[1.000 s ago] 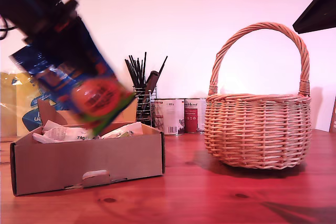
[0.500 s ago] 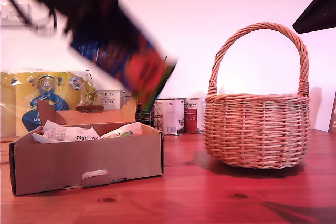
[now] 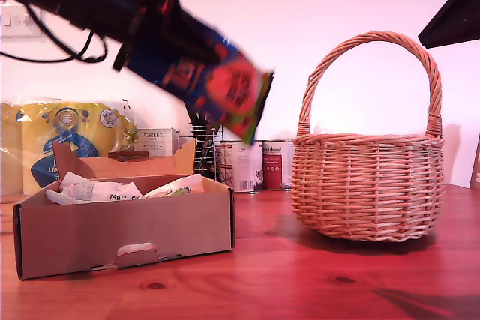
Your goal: Move the bags of Easter eggs from the cardboard box on the left into the woven basket on the right side.
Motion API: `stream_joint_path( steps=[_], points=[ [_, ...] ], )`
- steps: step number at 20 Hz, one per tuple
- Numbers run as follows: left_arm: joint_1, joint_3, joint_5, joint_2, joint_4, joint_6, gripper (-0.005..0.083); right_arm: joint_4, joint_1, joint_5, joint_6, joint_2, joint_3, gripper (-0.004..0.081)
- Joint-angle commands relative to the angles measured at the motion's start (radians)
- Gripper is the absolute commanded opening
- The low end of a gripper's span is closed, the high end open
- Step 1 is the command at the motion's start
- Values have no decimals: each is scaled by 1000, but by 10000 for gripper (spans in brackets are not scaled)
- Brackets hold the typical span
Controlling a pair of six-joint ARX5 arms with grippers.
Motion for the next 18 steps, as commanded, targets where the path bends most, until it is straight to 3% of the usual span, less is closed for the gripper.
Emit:
stream_joint_path(
  steps=[1, 8, 11, 18],
  points=[
    [-23, 2, 10, -13, 46, -24, -24, 8, 4, -6, 0, -5, 17, -13],
    [-143, 35, -45, 34, 167, -33, -24, -1, 4, -7, 2, -14, 19, -13],
    [-189, 85, -73, 117, 223, -21, -24, -81, 4, -7, 3, -29, 54, -13],
    [-278, 351, -192, 367, 155, 259, -24, -193, 4, -7, -1, -62, 138, -13]
  ],
)
